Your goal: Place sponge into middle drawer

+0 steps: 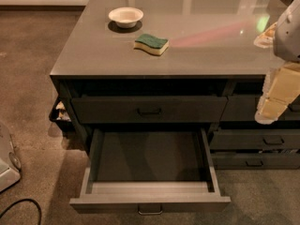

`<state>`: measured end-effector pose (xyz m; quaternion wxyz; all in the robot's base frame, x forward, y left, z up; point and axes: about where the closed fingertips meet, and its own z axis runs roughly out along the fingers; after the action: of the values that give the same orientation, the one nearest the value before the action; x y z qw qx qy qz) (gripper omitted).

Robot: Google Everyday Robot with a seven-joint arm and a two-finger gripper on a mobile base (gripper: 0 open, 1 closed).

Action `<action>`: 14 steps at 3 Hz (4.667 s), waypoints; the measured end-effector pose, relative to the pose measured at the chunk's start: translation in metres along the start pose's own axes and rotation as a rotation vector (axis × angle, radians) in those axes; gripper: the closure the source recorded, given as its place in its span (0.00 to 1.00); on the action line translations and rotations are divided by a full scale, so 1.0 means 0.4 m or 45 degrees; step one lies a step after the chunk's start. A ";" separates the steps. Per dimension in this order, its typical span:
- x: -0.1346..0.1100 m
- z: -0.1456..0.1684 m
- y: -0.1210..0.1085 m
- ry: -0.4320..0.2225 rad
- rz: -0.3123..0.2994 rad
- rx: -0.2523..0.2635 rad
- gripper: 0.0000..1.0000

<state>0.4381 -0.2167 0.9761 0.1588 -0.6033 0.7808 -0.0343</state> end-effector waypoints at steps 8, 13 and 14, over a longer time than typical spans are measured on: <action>-0.481 0.281 -0.621 -0.664 1.180 -0.025 0.00; -0.534 0.450 -0.671 -0.606 1.327 0.017 0.00; -0.500 0.515 -0.663 -0.662 1.312 0.080 0.00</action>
Offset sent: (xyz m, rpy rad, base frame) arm 0.0368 -0.0058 0.0104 0.1513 -0.0428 -0.1225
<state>0.7891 -0.0693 0.8875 0.3596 -0.1289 0.9077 0.1737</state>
